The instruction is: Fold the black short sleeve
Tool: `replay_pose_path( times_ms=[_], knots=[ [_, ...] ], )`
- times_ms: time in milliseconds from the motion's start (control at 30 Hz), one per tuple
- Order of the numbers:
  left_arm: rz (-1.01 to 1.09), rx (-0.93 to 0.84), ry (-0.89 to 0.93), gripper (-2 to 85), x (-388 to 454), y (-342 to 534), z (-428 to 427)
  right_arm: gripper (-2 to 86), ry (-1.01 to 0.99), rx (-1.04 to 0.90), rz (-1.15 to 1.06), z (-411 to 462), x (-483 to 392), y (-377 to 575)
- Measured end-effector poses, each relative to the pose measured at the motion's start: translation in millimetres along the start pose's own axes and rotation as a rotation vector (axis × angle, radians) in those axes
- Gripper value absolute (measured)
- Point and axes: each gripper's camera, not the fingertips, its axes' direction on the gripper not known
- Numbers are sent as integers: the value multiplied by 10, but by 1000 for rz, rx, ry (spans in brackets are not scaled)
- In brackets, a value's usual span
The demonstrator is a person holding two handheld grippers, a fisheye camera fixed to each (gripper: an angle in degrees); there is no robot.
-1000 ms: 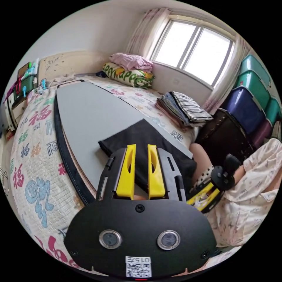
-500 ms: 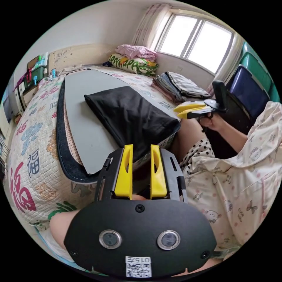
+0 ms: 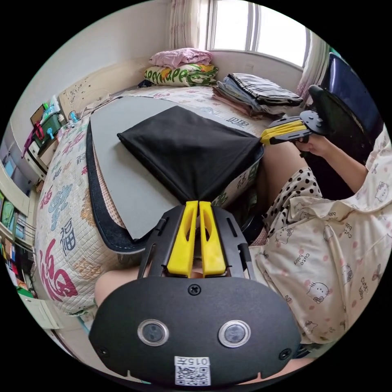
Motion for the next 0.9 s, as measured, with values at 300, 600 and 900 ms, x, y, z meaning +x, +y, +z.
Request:
replay_pose_path(
  times_ms=[300, 600, 900],
  knots=[
    [-28, -36, -75, -1, 80, 101, -33, -7, 20, -24, 24, 279, -21, 47],
    [-88, -35, -16, 13, -112, 324, 19, -5, -35, -40, 40, 348, 154, 142],
    [-325, 279, 120, 78, -934, 417, -230, 37, -67, 30, 156, 153, 491, 430]
  ],
)
